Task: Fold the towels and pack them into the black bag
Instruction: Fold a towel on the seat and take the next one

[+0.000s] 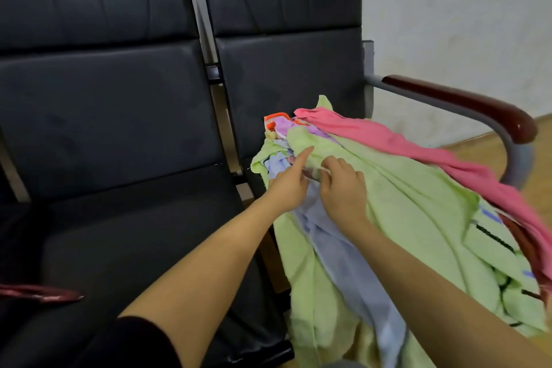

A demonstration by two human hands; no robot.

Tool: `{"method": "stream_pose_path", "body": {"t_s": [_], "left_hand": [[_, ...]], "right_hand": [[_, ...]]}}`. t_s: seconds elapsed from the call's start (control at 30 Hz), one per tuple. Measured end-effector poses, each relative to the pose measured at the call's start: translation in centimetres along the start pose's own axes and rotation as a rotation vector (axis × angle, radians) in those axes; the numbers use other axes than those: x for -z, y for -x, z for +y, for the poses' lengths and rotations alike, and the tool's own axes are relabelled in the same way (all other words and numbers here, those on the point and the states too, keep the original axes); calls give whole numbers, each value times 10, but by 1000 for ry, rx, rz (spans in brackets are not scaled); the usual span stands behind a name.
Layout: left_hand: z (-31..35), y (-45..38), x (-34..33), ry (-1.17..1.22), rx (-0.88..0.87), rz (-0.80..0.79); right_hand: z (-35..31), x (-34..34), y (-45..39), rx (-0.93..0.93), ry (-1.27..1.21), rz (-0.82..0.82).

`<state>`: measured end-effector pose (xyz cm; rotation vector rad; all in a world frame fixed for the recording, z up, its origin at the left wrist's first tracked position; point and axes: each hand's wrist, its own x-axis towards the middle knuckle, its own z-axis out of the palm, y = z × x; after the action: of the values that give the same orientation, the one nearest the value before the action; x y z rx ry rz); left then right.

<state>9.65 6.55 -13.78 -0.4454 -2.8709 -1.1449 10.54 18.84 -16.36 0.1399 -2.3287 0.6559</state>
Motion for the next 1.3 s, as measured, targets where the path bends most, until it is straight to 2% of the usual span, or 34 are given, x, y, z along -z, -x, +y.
{"method": "stream_pose_path", "body": {"t_s": [0.1,0.23,0.33,0.4,0.57,0.67,0.77,0.93,1.2,1.3], "left_hand": [[5,-2,12,107,-55,48],[12,5,22,134,-84,73],[19,14,29,149,-62,263],[24,17,34,163,-59,357],[39,22,39,128,-95,413],[46,29,45,107,-117,425],[56,35,59,135,-135,437],[71,51,97,183,-193,484],[55,106,154,270,-212,548],[27,130,172,302,-168,607]], "right_hand": [[-18,10,-4,136,-108,106],[-24,21,-6,215,-240,87],[-15,25,-4,197,-69,87],[-6,27,2,105,66,35],[10,45,4,53,233,-251],[1,58,-3,65,341,-274],[-14,75,-15,37,386,-175],[-56,94,-44,87,268,93],[-148,75,-48,347,165,315],[-184,54,-36,442,108,328]]}}
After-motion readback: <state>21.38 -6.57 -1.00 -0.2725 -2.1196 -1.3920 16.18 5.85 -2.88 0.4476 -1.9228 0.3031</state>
